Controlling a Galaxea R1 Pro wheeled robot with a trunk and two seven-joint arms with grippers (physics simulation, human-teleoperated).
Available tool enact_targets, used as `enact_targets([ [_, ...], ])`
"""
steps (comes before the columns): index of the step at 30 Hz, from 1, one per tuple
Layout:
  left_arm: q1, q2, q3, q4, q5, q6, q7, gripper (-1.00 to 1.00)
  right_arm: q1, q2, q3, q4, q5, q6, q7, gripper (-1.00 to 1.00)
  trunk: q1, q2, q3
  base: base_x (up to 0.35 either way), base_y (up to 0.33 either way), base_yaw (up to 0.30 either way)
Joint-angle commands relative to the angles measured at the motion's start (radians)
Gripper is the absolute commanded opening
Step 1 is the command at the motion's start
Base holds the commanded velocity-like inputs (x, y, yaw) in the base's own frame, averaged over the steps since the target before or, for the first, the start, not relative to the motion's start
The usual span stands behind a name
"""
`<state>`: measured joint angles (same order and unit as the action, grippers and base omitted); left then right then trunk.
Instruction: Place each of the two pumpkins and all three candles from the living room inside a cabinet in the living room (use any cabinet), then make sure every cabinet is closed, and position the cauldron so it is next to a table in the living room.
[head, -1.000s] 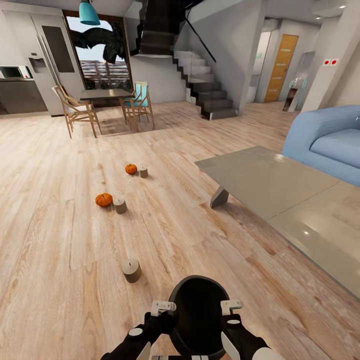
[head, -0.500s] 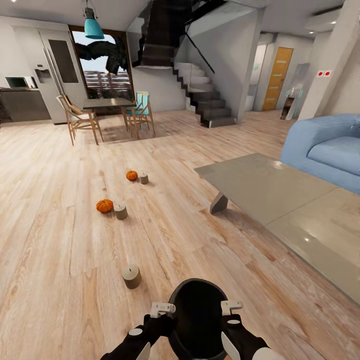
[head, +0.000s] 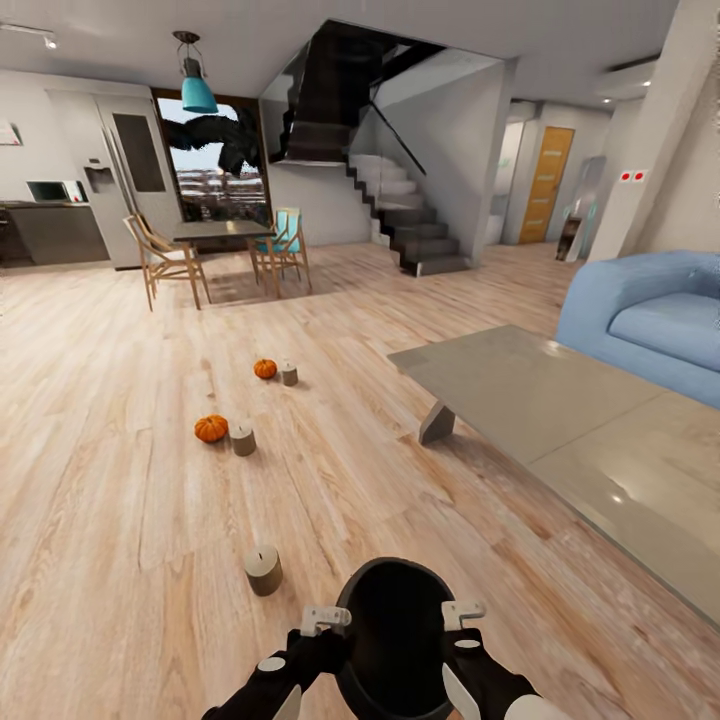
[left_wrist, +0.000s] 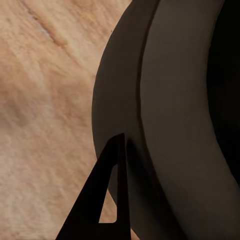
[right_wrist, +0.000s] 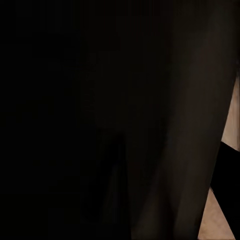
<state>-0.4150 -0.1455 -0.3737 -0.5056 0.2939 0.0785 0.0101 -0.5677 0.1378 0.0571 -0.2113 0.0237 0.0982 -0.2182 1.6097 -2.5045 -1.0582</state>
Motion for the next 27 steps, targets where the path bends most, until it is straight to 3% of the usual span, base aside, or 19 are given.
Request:
enact_targets([
  [1,-0.001,0.000,-0.005,-0.005,0.016,0.004,-0.016,-1.00,0.000,0.000,0.009,-0.002,-0.005,0.008,-0.003,-1.00,-0.001,0.000,0.003,0.000,0.000,0.000],
  [15,-0.001,0.001,-0.005,-0.005,0.017,0.004,-0.016,-1.00,0.000,0.000,0.009,-0.004,-0.005,0.008,-0.003,-1.00,-0.007,0.003,0.057,0.000,0.000,0.000],
  [21,-0.001,0.001,-0.005,-0.005,0.018,0.004,-0.016,-1.00,0.000,0.000,0.009,-0.008,-0.005,0.008,0.033,-1.00,-0.010,0.005,0.081,0.000,0.000,0.000],
  [27,-0.001,0.001,-0.005,-0.005,0.019,0.004,-0.016,-1.00,0.000,-0.001,0.009,-0.010,-0.005,0.007,0.037,-1.00,-0.033,0.047,0.099,0.000,0.000,0.000],
])
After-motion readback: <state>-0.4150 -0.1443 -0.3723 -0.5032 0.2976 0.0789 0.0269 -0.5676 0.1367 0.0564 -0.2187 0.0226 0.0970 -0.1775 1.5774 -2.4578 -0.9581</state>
